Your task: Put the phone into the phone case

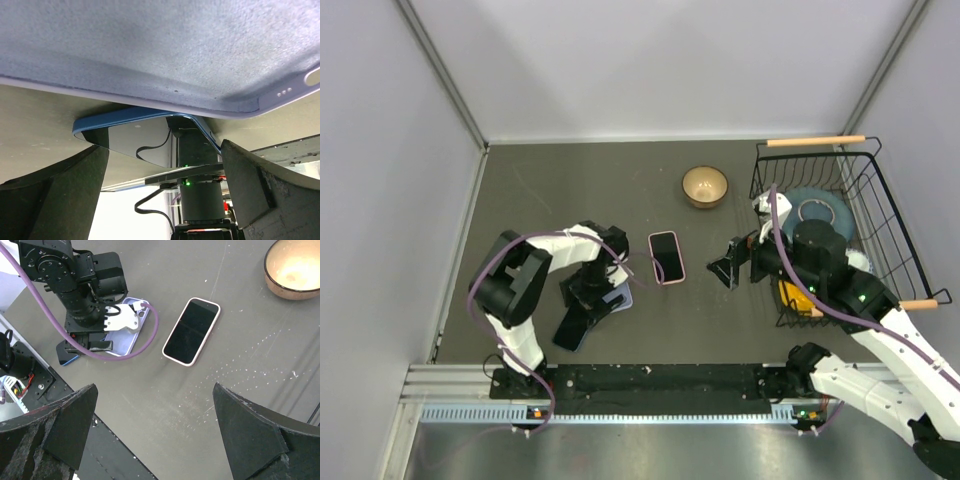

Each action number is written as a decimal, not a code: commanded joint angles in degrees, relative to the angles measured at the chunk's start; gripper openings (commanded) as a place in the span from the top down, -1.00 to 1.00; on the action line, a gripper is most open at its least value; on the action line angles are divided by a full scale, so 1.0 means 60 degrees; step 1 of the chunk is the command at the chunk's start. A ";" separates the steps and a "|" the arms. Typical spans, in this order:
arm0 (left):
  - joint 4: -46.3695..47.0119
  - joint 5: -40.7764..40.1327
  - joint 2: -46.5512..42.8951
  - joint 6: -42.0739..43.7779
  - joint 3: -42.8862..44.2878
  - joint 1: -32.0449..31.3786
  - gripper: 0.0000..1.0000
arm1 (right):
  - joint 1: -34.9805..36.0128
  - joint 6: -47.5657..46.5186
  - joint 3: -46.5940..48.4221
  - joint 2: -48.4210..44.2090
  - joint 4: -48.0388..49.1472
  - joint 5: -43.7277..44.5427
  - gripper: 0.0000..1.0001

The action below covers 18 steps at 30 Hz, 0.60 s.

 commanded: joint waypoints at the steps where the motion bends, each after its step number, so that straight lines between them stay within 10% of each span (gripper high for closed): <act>1: 0.0527 0.0197 0.0352 -0.0184 0.0197 -0.0020 -0.98 | 0.0047 0.0051 0.0185 -0.0093 0.0122 -0.0015 -0.97; 18: 0.1215 -0.0200 -0.0818 -0.0111 0.0064 0.0551 -0.23 | 0.0032 0.0094 0.0258 0.0287 0.0253 -0.0074 -0.97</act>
